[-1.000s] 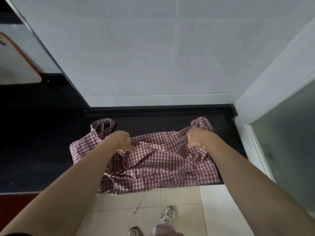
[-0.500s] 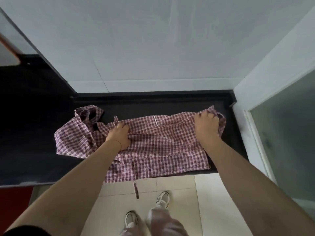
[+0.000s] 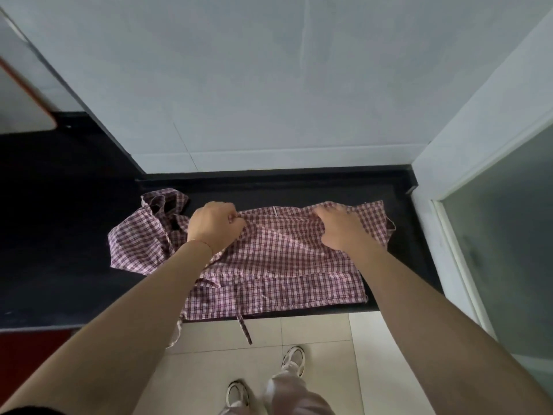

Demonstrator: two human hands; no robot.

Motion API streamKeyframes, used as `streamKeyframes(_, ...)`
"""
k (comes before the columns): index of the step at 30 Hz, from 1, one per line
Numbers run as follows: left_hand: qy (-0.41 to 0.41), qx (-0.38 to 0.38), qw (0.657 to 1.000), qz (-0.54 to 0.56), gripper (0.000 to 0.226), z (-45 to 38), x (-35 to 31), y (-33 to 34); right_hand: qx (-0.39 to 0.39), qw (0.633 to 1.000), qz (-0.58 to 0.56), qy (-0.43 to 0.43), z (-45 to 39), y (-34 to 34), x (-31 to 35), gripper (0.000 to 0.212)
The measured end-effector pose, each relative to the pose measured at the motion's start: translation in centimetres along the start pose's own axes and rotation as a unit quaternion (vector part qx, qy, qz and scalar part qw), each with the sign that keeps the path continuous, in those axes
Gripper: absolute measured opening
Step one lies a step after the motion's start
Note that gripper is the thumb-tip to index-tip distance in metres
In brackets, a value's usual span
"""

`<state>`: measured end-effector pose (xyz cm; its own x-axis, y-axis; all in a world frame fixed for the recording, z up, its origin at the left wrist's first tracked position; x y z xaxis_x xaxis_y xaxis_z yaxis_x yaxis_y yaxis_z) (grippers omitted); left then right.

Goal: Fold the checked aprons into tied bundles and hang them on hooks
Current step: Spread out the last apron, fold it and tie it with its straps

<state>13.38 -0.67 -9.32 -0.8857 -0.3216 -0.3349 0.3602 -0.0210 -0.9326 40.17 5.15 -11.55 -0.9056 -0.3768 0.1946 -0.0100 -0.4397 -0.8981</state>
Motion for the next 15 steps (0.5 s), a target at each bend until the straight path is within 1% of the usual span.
streamKeyframes(1,-0.018,0.022,1.000,0.003,0.015,0.2,-0.1,-0.4,0.018,1.000,0.019,0.003,0.0,0.1,0.2,0.046)
streamKeyframes(2,-0.028,0.045,0.998,-0.012,0.014,0.4,0.0,-0.8,0.033,0.998,0.047,0.009,0.0,0.0,0.3,0.030)
streamKeyframes(3,-0.028,0.072,0.996,-0.044,0.013,0.4,0.3,-1.2,0.046,0.996,0.070,0.023,0.1,-0.2,0.5,0.018)
streamKeyframes(4,-0.025,0.101,0.991,-0.083,0.015,0.4,0.4,-1.4,0.059,0.994,0.082,0.042,0.3,-0.6,0.4,0.015)
streamKeyframes(5,-0.025,0.134,0.982,-0.129,0.017,0.3,0.8,-1.6,0.078,0.991,0.088,0.069,0.4,-1.0,0.3,0.020)
streamKeyframes(7,-0.028,0.207,0.952,-0.222,0.017,0.2,1.1,-2.2,0.122,0.979,0.089,0.137,1.0,-2.5,-0.1,0.037)
streamKeyframes(8,-0.035,0.239,0.937,-0.254,0.013,-0.1,1.2,-2.3,0.138,0.973,0.092,0.161,1.0,-3.3,-0.6,0.042)
streamKeyframes(9,-0.048,0.253,0.929,-0.264,0.010,-0.3,1.1,-2.6,0.151,0.967,0.099,0.181,1.2,-4.4,-0.9,0.042)
streamKeyframes(10,-0.064,0.238,0.937,-0.248,0.013,-0.7,0.6,-3.3,0.150,0.963,0.102,0.201,1.3,-5.8,-1.2,0.038)
streamKeyframes(11,-0.092,0.196,0.955,-0.203,0.016,-1.3,0.2,-4.0,0.121,0.964,0.089,0.220,1.3,-7.1,-1.3,0.031)
streamKeyframes(12,-0.121,0.117,0.978,-0.128,0.017,-2.0,-0.6,-5.1,0.046,0.969,0.072,0.230,1.2,-8.6,-1.5,0.025)
streamKeyframes(13,-0.147,0.016,0.988,-0.034,0.019,-2.5,-1.3,-6.1,-0.062,0.971,0.054,0.224,1.1,-9.7,-1.5,0.020)
streamKeyframes(14,-0.159,-0.081,0.982,0.069,0.023,-2.7,-2.3,-7.3,-0.187,0.960,0.036,0.204,0.9,-10.6,-1.6,0.019)
streamKeyframes(15,-0.145,-0.150,0.966,0.155,0.031,-2.9,-2.9,-7.8,-0.292,0.941,0.004,0.171,0.7,-11.1,-1.3,0.019)
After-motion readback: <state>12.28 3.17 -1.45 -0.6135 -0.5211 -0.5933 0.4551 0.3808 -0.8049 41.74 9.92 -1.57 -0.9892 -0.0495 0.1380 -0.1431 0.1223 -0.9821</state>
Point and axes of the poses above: each hand's wrist, its own z-axis away from the middle knuckle, its own y-axis out of the palm, x = y × z, the point moved 1 cm from there along -z, towards the middle knuckle, and after that the axes turned 8 degrees about -y, right-handed, at the moved point
